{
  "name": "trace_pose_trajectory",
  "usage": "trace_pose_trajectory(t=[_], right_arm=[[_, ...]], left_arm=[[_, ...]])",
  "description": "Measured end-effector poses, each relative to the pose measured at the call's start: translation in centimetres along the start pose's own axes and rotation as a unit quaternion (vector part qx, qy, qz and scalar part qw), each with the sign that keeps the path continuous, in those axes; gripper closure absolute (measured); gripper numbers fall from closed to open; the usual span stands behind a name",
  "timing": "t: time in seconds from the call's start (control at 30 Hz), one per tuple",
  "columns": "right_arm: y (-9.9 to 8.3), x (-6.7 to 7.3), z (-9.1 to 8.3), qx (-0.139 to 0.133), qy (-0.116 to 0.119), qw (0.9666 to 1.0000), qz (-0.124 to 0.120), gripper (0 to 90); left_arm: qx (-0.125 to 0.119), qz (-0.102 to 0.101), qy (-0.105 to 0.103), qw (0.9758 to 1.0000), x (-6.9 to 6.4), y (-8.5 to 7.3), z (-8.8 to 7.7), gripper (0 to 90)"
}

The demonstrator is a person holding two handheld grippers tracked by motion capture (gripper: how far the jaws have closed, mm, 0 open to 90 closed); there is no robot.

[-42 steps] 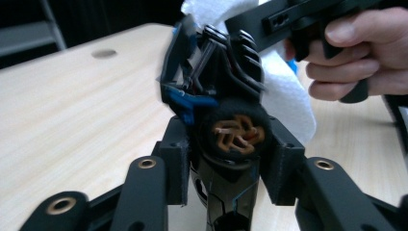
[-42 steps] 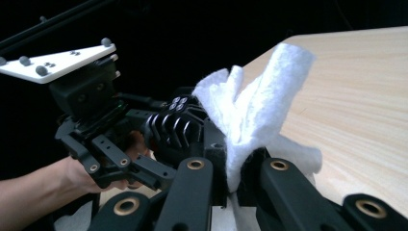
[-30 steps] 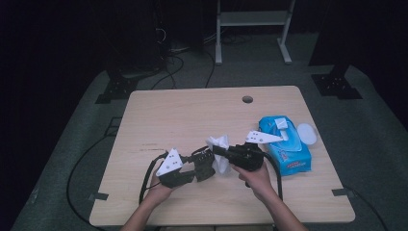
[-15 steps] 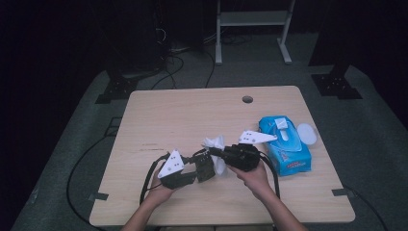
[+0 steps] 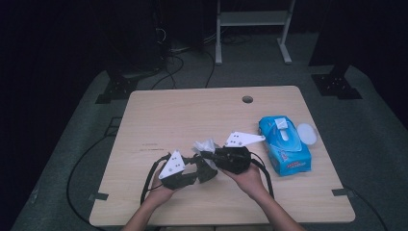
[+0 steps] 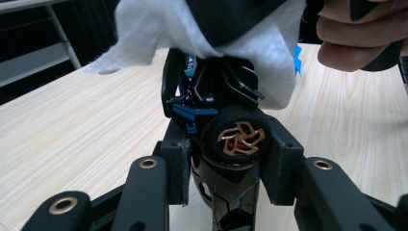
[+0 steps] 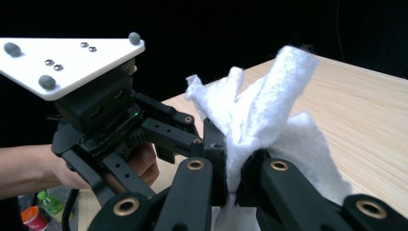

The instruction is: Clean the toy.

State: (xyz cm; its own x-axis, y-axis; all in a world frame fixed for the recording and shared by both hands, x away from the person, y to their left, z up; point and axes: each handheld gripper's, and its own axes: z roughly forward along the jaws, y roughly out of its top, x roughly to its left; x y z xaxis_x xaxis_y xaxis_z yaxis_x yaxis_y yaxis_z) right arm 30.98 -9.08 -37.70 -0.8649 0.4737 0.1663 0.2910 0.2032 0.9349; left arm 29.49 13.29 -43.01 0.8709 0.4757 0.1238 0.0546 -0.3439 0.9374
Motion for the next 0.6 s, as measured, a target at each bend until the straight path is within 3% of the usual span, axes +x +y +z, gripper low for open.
trace_pose_trajectory(t=[0.2, 0.43, 0.6], right_arm=[[0.1, 1.3, 1.4, 0.019, 0.022, 0.9994, -0.018, 85.4], [-0.4, -1.0, -0.9, -0.007, -0.016, 0.9998, 0.012, 85.5], [-1.2, -1.6, -1.6, -0.017, -0.016, 0.9993, 0.030, 85.5]], left_arm=[[0.000, -0.004, 0.002, 1.0000, 0.0, -0.1, -0.1, 60.2], [-0.003, -0.005, 0.002, 1.0000, 0.2, -0.2, -0.1, 60.2], [-0.004, -0.006, 0.000, 1.0000, 0.1, -0.3, -0.1, 60.2]])
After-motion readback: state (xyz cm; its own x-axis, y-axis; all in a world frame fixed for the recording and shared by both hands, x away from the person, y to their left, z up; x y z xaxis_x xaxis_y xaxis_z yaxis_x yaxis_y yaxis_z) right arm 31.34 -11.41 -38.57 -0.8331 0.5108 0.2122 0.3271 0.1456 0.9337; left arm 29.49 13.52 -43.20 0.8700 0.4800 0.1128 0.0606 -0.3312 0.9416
